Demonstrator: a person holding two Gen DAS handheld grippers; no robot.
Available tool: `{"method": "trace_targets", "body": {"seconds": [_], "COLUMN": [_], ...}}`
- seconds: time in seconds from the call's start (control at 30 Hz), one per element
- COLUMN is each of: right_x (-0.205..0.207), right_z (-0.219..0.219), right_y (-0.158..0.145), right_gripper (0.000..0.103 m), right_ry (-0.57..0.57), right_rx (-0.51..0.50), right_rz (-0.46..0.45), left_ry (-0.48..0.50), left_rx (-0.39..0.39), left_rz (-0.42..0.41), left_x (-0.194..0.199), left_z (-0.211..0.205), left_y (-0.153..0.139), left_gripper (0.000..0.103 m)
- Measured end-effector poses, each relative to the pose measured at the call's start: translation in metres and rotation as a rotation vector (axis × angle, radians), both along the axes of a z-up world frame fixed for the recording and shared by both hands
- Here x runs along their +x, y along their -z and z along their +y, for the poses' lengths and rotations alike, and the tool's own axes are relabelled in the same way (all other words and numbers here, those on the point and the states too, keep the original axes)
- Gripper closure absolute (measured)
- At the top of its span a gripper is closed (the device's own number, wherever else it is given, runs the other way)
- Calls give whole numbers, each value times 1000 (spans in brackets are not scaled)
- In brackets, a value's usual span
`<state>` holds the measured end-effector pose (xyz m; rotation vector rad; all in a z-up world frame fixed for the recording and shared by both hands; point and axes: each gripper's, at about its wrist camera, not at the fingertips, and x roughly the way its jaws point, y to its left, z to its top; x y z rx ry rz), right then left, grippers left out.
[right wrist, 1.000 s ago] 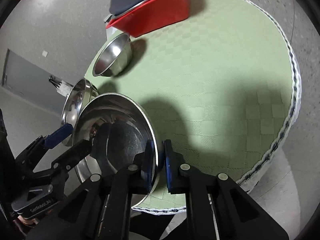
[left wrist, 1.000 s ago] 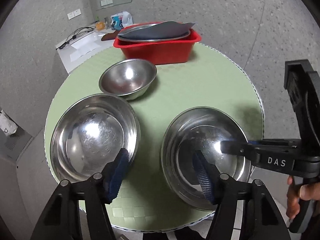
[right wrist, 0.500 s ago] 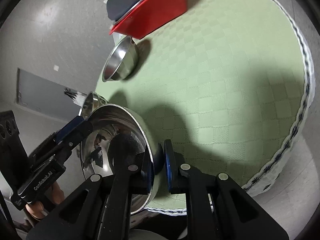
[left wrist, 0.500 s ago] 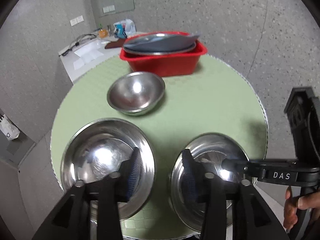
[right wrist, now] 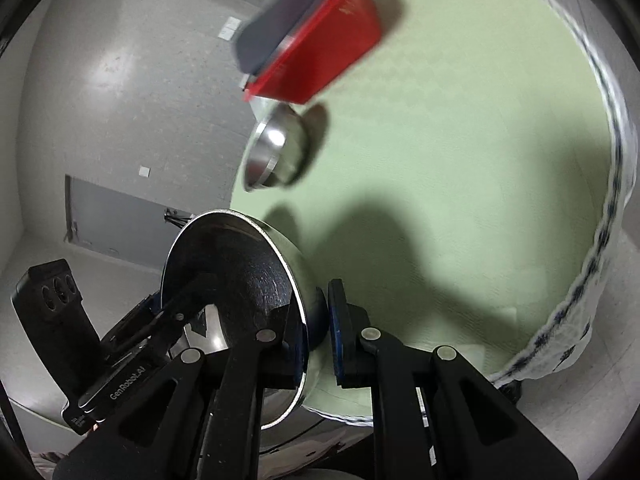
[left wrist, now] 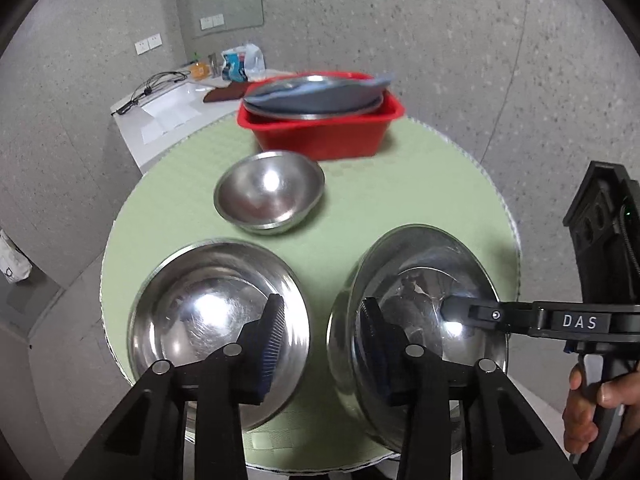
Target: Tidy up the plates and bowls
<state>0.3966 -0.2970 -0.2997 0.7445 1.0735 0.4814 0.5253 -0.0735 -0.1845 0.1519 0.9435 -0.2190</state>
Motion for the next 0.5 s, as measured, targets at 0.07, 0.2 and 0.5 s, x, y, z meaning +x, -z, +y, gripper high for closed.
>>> {"method": "trace_targets", "body": {"seconds": [0.07, 0.2, 0.5], "right_x": [4, 14, 39], "right_z": [8, 28, 94], "right_y": [-18, -47, -77], "right_gripper": [93, 93, 92], "right_ry": [-10, -38, -136], "right_rx": [-19, -68, -179], "right_rz": [-32, -87, -142], "left_ry": [-1, -21, -125], "left_rx": [-34, -95, -193], "left_rz": [-17, -70, -59], "left_x": [-2, -5, -9], "left_z": [7, 32, 109], "left_y": [-10, -34, -44], "left_gripper": [84, 92, 93]}}
